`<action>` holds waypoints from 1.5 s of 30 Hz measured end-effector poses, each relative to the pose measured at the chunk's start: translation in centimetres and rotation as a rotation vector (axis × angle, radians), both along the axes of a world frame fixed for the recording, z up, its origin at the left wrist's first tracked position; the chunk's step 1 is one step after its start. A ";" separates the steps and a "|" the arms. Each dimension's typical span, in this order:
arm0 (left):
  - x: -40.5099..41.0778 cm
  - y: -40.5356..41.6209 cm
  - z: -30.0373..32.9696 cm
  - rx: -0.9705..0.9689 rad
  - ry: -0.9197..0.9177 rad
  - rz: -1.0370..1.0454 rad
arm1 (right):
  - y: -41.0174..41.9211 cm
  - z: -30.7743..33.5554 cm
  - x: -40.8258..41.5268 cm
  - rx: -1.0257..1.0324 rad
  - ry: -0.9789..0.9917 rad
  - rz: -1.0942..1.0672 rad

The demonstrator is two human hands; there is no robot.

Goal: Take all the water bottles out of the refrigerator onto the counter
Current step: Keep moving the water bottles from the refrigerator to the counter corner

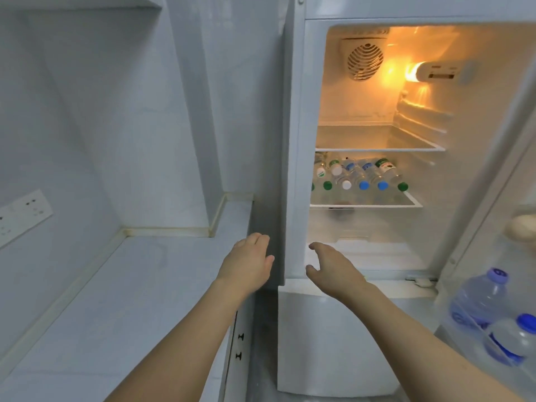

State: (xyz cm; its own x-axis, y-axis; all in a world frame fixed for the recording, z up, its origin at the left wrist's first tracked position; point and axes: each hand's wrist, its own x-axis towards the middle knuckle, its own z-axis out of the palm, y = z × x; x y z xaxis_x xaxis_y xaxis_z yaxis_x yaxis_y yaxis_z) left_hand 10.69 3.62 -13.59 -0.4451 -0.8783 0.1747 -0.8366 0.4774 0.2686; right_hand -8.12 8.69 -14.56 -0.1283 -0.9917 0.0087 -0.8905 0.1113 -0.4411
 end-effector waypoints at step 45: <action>-32.1 -35.8 -2.8 0.143 0.191 0.554 | -38.1 -1.0 -26.7 -0.124 -0.007 -0.010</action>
